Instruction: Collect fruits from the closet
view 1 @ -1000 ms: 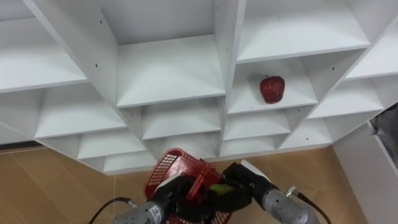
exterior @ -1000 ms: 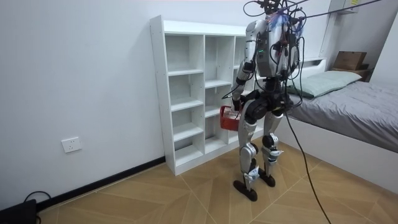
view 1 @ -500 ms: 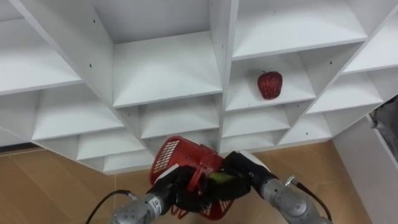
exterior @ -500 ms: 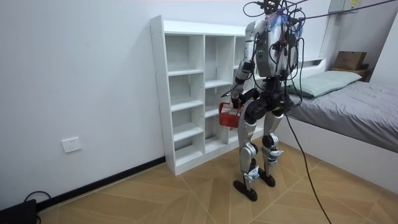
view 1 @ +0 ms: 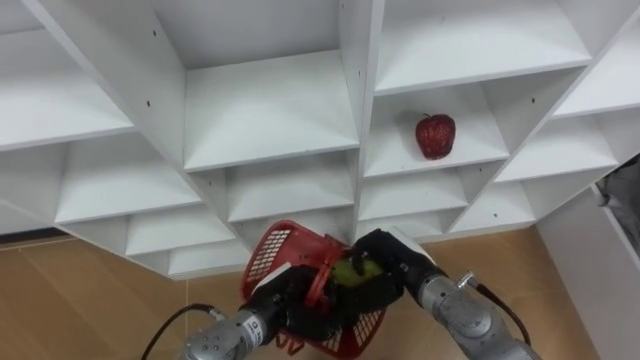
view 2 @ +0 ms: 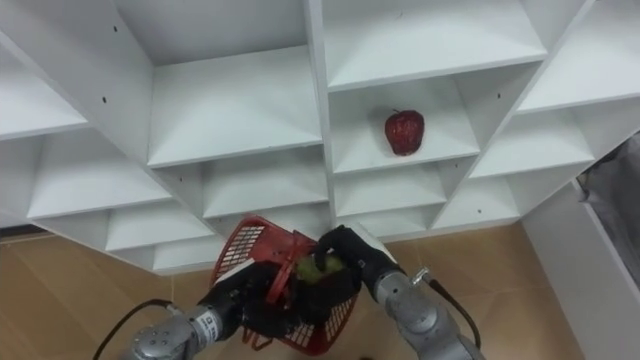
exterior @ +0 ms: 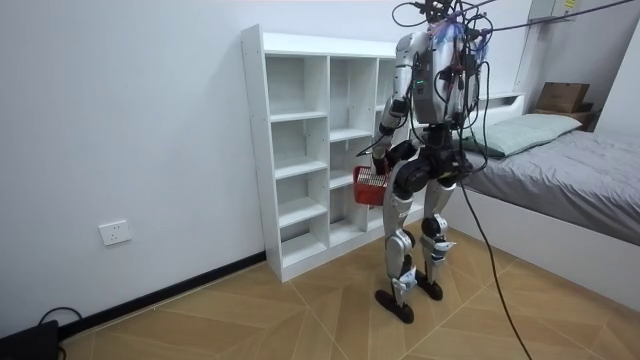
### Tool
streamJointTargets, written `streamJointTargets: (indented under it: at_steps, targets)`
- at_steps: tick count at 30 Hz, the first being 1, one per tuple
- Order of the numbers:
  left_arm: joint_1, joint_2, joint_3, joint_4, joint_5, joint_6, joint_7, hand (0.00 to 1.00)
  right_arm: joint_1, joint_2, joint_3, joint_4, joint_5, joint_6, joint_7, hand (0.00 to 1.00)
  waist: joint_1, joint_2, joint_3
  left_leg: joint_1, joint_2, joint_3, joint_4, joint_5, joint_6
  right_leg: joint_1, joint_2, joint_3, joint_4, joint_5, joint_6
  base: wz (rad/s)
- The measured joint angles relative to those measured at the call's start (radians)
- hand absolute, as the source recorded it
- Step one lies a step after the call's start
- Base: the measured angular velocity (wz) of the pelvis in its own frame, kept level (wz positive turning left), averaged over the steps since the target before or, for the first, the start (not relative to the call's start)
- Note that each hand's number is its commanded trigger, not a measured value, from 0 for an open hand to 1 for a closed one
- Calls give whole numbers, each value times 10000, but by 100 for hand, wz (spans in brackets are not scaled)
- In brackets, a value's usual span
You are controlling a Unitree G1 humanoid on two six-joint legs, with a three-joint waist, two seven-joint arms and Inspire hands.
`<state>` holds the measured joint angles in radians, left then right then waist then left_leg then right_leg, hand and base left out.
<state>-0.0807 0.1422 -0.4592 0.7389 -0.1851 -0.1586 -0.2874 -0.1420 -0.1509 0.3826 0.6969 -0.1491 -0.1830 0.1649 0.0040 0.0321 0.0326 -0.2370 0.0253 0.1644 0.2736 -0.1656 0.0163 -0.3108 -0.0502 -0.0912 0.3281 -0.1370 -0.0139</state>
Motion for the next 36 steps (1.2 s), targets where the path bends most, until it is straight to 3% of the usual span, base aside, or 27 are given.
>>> streamJointTargets:
  at_steps: [36]
  targets:
    - [-21, -1, 40, 19, -864, 237, 2, 100, 0, 18, 85, 102, 490, 2, -9, 0, -12, -2, 6, 82, 7, -10, -2, 0, 0, 133, -12, -22, -35, 3, -2, 0]
